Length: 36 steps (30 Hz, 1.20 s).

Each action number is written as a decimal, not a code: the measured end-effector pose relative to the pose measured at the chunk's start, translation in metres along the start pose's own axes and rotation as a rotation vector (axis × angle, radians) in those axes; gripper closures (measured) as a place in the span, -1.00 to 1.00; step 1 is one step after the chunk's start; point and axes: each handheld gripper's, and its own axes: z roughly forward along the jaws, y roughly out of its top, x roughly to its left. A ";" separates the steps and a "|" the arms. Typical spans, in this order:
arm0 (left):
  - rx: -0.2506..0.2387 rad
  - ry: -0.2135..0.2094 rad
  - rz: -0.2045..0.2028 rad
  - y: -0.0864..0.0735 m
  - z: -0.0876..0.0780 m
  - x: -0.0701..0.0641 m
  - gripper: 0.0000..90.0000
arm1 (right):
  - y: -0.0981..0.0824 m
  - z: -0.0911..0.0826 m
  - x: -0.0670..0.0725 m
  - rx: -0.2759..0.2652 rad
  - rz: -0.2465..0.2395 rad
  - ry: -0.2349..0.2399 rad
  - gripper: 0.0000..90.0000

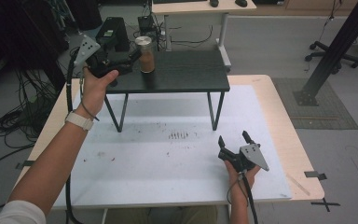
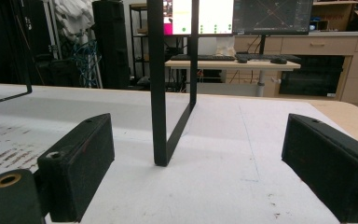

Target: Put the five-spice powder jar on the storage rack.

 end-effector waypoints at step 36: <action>-0.009 0.103 0.017 -0.017 -0.132 -0.007 -0.99 | 0.000 0.000 0.000 -0.001 0.001 -0.001 -0.79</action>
